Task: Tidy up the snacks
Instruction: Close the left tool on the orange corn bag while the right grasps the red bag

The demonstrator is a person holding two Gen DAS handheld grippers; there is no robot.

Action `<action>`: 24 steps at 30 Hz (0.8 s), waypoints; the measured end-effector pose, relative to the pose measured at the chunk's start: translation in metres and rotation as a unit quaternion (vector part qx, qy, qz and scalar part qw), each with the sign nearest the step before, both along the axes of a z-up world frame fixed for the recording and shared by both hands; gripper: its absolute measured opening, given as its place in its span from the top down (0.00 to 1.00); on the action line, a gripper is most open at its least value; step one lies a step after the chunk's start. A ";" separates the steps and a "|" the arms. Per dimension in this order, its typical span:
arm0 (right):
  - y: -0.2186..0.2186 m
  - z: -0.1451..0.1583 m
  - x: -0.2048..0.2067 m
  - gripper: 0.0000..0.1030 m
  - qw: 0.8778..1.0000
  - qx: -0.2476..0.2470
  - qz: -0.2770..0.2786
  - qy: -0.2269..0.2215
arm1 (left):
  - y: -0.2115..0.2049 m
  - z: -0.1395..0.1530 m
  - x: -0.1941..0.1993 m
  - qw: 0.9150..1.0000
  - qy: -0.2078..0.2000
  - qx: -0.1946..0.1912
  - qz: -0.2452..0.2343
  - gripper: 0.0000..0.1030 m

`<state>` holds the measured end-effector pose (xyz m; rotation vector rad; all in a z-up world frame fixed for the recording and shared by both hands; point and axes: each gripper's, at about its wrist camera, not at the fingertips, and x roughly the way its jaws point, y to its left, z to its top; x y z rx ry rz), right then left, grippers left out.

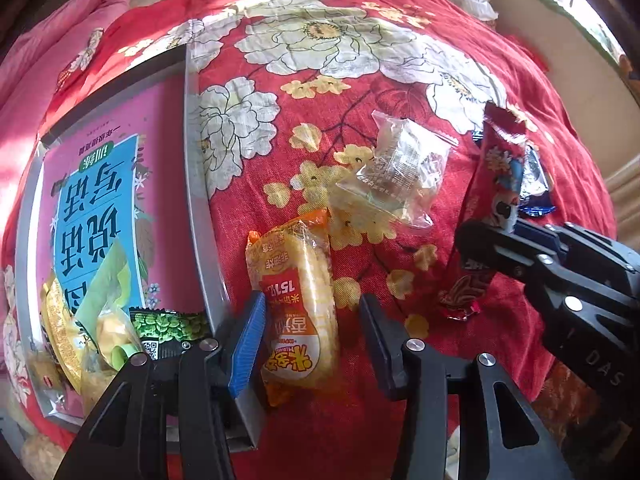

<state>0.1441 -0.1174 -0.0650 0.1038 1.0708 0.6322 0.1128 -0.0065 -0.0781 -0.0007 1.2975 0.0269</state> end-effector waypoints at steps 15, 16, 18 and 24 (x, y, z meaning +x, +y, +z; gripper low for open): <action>-0.005 0.012 -0.001 0.85 0.999 0.025 -0.005 -0.021 | 0.014 0.012 -0.001 0.996 -0.036 -0.079 -0.002 0.77; -0.005 0.013 -0.002 0.85 0.999 0.026 -0.005 -0.024 | 0.015 0.015 -0.002 0.996 -0.037 -0.087 -0.002 0.77; -0.006 0.016 -0.003 0.85 0.999 0.032 -0.005 -0.029 | 0.014 0.023 -0.005 0.993 -0.052 -0.103 -0.005 0.77; -0.008 0.027 -0.006 0.85 0.997 0.055 -0.004 -0.049 | 0.006 0.043 -0.014 0.990 -0.083 -0.113 -0.016 0.77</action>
